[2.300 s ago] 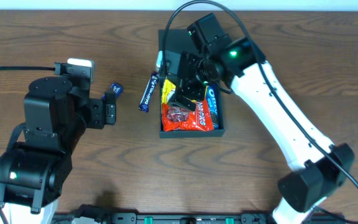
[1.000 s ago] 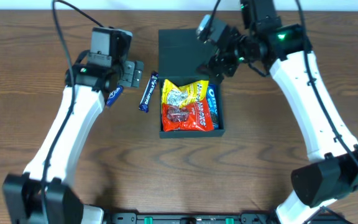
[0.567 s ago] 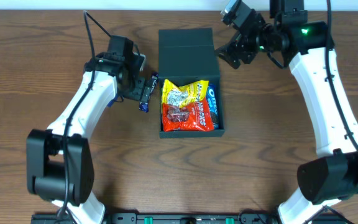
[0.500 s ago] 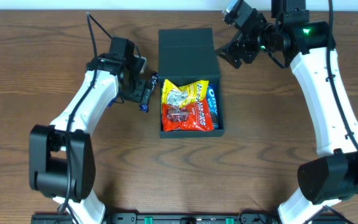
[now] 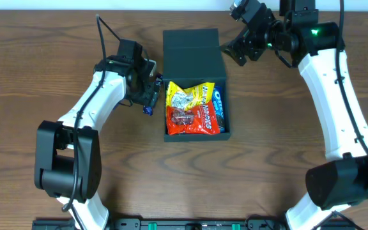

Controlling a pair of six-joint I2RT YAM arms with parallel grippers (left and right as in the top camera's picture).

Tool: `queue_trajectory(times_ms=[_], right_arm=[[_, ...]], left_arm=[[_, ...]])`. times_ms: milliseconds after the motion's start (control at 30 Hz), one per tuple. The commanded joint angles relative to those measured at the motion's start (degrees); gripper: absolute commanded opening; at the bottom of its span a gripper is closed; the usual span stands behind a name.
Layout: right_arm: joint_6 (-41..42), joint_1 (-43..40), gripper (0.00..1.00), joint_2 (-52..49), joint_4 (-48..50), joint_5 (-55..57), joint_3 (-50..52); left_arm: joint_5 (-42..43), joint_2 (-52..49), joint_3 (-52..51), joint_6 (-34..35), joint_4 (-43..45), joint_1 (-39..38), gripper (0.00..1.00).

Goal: Pack container

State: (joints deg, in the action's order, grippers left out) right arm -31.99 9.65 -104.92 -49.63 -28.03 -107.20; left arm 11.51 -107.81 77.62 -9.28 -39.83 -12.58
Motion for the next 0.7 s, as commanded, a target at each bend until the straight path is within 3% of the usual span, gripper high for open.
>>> queue_trajectory(times_ms=[0, 133, 500, 667], right_arm=[[1.33, -0.7, 0.98, 0.79, 0.0, 0.74, -0.81], [1.31, -0.74, 0.99, 0.79, 0.28, 1.29, -0.81], [1.33, -1.01, 0.99, 0.76, 1.64, 1.29, -0.81], [1.75, -1.01, 0.99, 0.79, 1.68, 1.27, -0.81]], left_arm=[[-1.16, -0.7, -0.09, -1.46, 0.52, -1.4, 0.76], [-6.21, -0.94, -1.68, -1.44, 2.43, -2.56, 0.75], [-6.08, -1.95, -4.63, -1.44, 6.08, -2.56, 0.74], [-5.88, -4.44, -4.63, -1.38, 5.97, -2.56, 0.68]])
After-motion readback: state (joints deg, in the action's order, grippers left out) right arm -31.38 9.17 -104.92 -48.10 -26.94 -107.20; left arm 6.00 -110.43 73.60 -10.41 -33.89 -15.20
